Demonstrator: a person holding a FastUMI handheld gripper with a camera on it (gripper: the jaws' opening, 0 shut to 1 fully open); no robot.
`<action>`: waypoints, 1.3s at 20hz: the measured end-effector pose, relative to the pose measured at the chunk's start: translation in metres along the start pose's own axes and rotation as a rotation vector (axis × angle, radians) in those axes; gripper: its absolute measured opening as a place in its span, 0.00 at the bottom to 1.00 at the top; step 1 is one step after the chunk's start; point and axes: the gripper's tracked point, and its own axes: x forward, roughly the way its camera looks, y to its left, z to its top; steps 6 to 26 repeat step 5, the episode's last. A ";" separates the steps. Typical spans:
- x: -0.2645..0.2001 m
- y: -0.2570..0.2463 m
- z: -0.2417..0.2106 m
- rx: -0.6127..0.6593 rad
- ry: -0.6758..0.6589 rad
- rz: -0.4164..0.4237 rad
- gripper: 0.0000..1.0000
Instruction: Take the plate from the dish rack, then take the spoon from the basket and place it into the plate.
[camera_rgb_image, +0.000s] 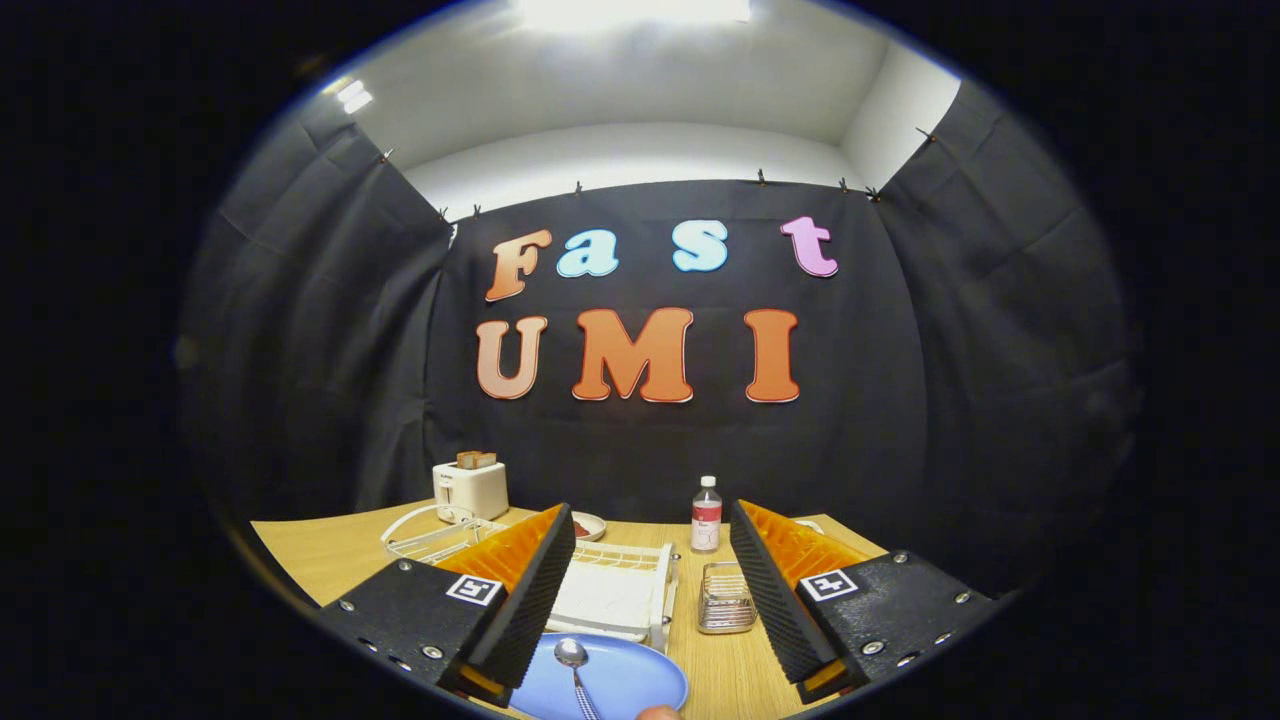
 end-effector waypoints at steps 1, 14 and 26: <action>0.000 -0.001 -0.001 0.000 0.002 -0.001 0.93; 0.001 0.001 0.002 0.003 -0.003 0.007 0.93; 0.001 0.001 0.002 0.003 -0.003 0.007 0.93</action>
